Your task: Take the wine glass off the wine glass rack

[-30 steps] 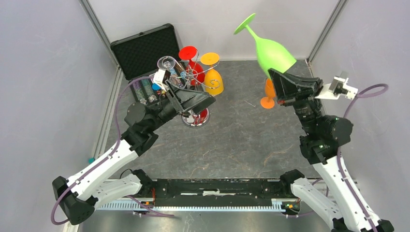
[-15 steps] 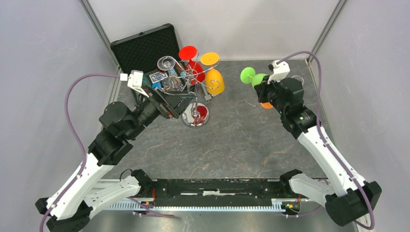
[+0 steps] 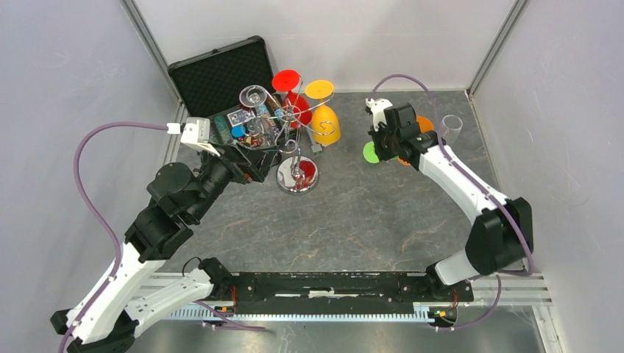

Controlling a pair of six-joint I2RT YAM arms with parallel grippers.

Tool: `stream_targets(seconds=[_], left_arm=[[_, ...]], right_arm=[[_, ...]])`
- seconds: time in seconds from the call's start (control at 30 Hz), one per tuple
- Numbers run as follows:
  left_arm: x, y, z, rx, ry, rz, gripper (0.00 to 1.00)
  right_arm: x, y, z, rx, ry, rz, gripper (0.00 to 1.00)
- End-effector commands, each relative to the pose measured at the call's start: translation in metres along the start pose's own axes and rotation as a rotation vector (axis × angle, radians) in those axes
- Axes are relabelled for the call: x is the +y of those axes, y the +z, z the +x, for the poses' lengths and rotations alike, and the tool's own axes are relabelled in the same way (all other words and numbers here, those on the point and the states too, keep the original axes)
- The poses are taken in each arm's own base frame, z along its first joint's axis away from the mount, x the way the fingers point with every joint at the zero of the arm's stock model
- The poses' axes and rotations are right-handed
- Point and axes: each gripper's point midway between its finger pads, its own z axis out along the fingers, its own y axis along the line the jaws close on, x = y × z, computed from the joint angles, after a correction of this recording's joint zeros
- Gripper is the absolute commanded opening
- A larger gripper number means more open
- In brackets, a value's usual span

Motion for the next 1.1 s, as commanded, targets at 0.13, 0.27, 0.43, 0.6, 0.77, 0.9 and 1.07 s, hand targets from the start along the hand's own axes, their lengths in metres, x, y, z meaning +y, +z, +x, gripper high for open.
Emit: stream_targets(seconds=[0.13, 0.27, 0.43, 0.6, 0.77, 0.9, 1.07], left_arm=[[0.018, -0.008, -0.008, -0.069, 0.059, -0.058, 1.0], [0.022, -0.014, -0.011, -0.087, 0.057, -0.072, 1.0], [0.023, -0.017, -0.012, -0.094, 0.055, -0.072, 1.0], [0.023, -0.018, -0.012, -0.094, 0.055, -0.068, 1.0], [0.021, -0.017, -0.011, -0.09, 0.053, -0.06, 1.0], [0.021, -0.017, -0.012, -0.092, 0.053, -0.059, 1.0], [0.018, -0.018, -0.013, -0.093, 0.041, -0.046, 1.0]], right_arm=[[-0.004, 0.014, -0.029, 0.073, -0.106, -0.021, 0.0], [-0.004, 0.021, -0.032, 0.113, -0.12, -0.028, 0.0], [-0.005, 0.02, -0.027, 0.167, -0.149, -0.036, 0.0], [-0.008, 0.016, -0.022, 0.188, -0.176, -0.025, 0.0], [-0.009, 0.021, -0.019, 0.205, -0.187, -0.028, 0.01], [-0.009, 0.027, -0.019, 0.218, -0.191, -0.03, 0.08], [-0.013, 0.03, -0.031, 0.202, -0.186, -0.006, 0.33]])
